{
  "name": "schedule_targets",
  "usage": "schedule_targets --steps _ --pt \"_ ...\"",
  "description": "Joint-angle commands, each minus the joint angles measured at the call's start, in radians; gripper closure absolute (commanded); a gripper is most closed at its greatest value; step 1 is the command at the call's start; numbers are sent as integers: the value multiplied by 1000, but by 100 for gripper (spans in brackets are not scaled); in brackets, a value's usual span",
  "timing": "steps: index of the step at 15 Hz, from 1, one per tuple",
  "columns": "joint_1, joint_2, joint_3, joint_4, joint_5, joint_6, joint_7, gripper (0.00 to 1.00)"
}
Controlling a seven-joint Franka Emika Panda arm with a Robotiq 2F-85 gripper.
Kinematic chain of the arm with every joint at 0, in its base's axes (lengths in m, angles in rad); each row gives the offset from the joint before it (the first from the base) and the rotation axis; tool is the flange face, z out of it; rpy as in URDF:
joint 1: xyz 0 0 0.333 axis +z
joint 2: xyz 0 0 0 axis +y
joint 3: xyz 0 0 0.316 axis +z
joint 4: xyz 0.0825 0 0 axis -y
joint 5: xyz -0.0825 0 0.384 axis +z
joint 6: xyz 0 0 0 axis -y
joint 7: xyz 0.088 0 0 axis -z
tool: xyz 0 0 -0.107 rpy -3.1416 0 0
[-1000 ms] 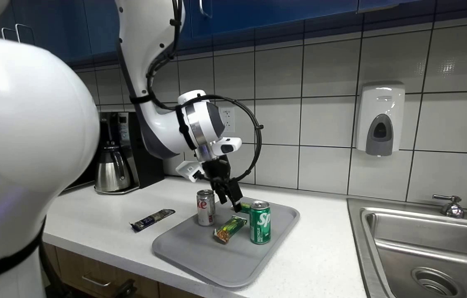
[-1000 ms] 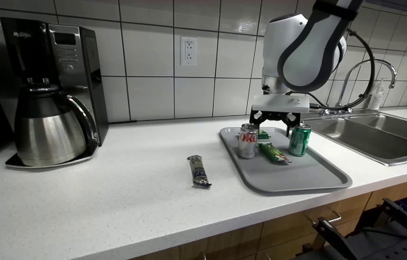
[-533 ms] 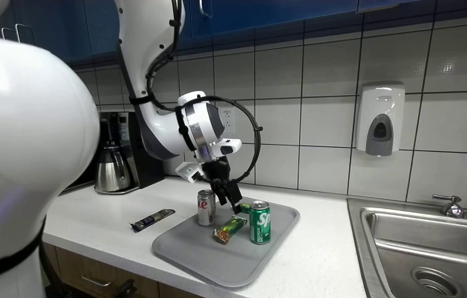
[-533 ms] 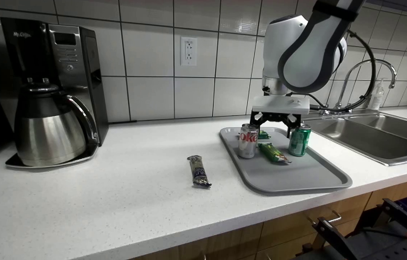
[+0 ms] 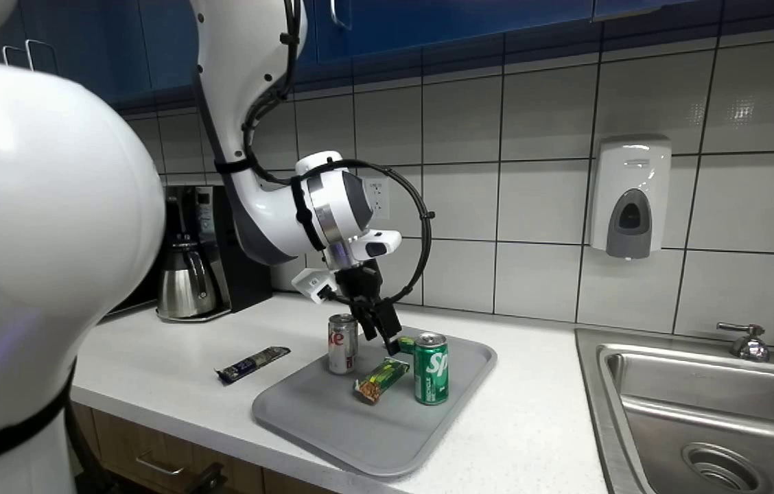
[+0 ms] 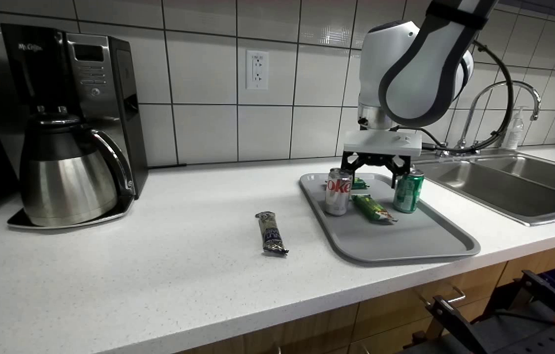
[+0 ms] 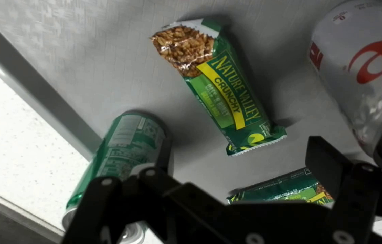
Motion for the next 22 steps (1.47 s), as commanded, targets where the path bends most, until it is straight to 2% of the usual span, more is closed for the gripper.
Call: schedule_targets --steps 1,13,22 --pt "-4 -1 1 -1 14 21 15 0" --pt "-5 -1 -17 -8 18 55 34 0" --pt "-12 46 -4 -2 94 87 40 0"
